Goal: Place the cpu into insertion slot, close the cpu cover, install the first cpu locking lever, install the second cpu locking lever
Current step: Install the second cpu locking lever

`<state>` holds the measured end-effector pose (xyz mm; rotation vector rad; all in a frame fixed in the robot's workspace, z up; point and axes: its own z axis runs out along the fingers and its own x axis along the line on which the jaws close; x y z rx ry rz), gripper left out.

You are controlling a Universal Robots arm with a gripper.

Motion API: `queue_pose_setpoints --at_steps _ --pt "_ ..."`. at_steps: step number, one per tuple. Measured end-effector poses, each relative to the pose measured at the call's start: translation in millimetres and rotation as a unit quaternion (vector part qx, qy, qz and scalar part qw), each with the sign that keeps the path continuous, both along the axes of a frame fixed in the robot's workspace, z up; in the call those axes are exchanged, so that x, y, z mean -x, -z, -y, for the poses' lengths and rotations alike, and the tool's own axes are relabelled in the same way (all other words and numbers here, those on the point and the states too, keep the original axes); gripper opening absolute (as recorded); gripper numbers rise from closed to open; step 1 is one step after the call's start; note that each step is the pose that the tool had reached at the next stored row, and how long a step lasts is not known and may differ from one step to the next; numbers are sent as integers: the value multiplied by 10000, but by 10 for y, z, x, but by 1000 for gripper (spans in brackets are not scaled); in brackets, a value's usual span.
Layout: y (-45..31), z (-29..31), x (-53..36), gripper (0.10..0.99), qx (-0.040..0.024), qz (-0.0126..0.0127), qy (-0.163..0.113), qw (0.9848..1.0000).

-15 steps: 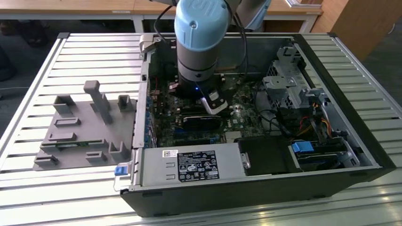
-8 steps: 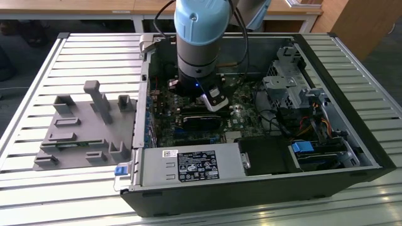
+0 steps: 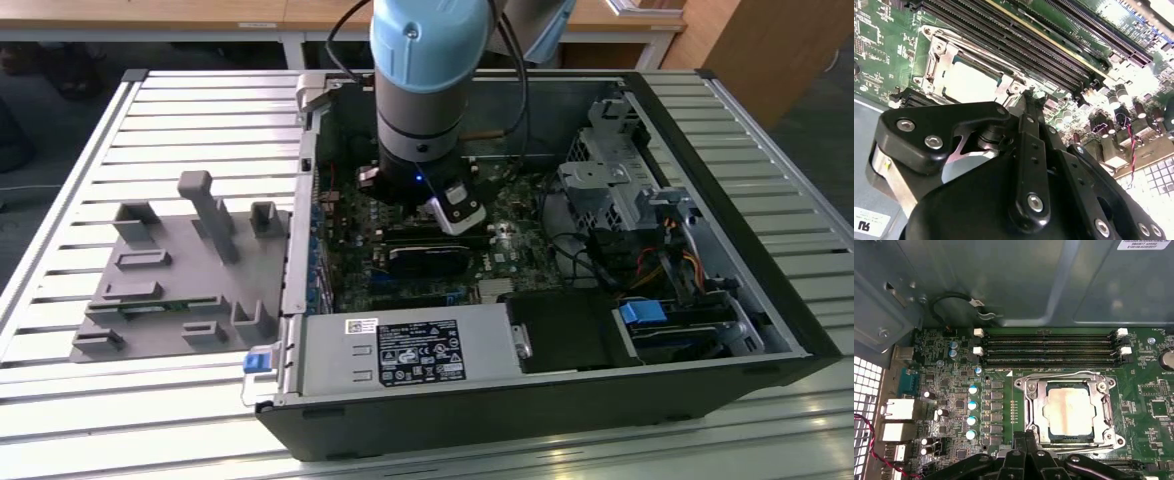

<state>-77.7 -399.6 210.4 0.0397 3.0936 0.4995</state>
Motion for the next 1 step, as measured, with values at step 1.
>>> queue_pose_setpoints --at_steps 1 --pt "0 0 0 106 0 0 0 10000"
